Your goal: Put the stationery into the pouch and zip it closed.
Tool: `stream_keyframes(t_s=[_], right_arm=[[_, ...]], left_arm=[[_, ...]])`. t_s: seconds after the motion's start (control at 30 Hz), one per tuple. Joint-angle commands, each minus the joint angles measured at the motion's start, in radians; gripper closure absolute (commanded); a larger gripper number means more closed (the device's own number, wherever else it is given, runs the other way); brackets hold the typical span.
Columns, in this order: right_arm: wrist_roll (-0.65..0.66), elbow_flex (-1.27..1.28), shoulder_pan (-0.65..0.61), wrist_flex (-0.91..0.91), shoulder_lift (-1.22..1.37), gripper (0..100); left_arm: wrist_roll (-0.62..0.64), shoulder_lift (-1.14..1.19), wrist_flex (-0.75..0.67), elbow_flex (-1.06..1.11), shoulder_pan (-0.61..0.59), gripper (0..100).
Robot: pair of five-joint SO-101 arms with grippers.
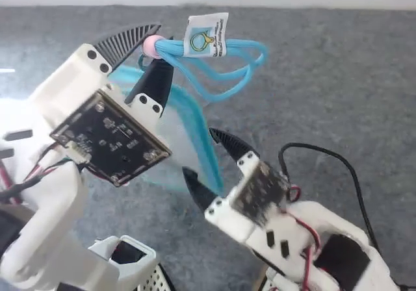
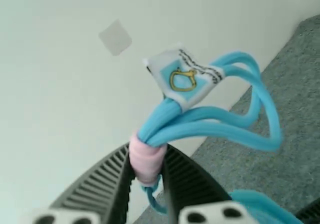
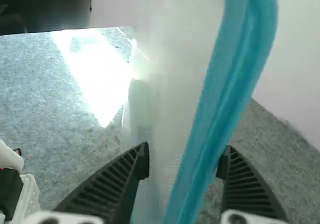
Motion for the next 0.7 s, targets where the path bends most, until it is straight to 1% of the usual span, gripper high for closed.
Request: stream_keyframes(t_s=[0.0, 0.1, 0.23, 0.33, 0.4, 0.5, 0.57, 0.67], right_arm=[[-0.012, -0.026, 0.018, -0.028, 0.025, 81.2], [-0.011, -0.028, 0.019, -0.031, 0.033, 85.5], [0.032, -0.026, 0.019, -0.048, 0.035, 91.7], [0.037, -0.021, 0.019, -0.053, 0.035, 93.2], [0.038, -0.021, 0.019, -0.053, 0.035, 94.3], [0.038, -0.021, 0.021, -0.053, 0.036, 99.5], [0.038, -0.021, 0.030, -0.050, 0.036, 99.1], [0.032, -0.025, 0.090, -0.051, 0.036, 99.0]], left_arm=[[0.023, -0.006, 0.002, -0.028, 0.008, 99], [0.023, -0.006, -0.002, -0.030, 0.008, 99], [0.023, -0.005, -0.002, -0.028, 0.008, 99], [0.028, -0.003, -0.002, -0.028, 0.009, 99], [0.061, -0.003, 0.000, -0.028, 0.037, 99], [0.098, -0.008, 0.003, -0.028, 0.069, 99], [0.130, -0.006, 0.003, -0.028, 0.068, 99], [0.201, 0.000, 0.003, -0.028, 0.064, 99]])
